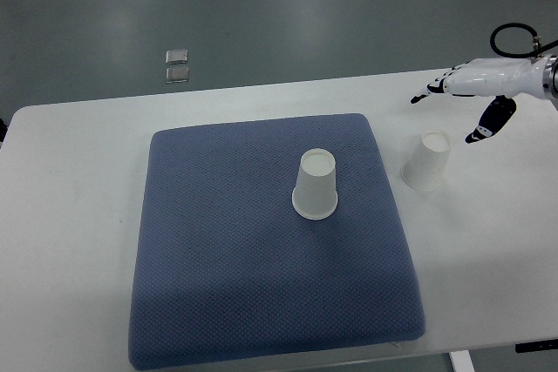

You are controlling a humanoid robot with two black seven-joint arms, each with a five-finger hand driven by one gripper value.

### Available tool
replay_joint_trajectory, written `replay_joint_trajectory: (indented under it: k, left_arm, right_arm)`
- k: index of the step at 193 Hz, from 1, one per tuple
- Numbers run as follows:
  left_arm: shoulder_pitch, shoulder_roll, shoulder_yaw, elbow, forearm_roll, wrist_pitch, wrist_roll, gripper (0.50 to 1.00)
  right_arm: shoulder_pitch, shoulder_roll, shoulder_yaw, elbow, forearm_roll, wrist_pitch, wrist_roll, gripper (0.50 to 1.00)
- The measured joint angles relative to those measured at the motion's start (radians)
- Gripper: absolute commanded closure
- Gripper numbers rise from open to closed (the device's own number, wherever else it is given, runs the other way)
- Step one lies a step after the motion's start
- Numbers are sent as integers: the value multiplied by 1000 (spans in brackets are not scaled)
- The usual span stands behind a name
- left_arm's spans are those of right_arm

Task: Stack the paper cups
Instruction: 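Lower the right hand over the upside-down white cup beside the pad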

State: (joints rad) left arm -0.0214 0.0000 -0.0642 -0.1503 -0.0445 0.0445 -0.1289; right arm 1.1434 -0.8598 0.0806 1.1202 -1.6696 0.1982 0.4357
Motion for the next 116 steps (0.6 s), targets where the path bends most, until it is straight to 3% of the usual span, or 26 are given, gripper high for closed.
replay_joint_trajectory:
  k: [51, 116]
  left_arm:
    - [0, 0, 0, 0, 0, 0, 0, 500]
    - [0, 0, 0, 0, 0, 0, 0, 500]
  right_arm:
    - [-26, 56, -70, -72, -30, -135, -10, 591]
    - [-46, 91, -72, -90, -30, -144, -16, 591]
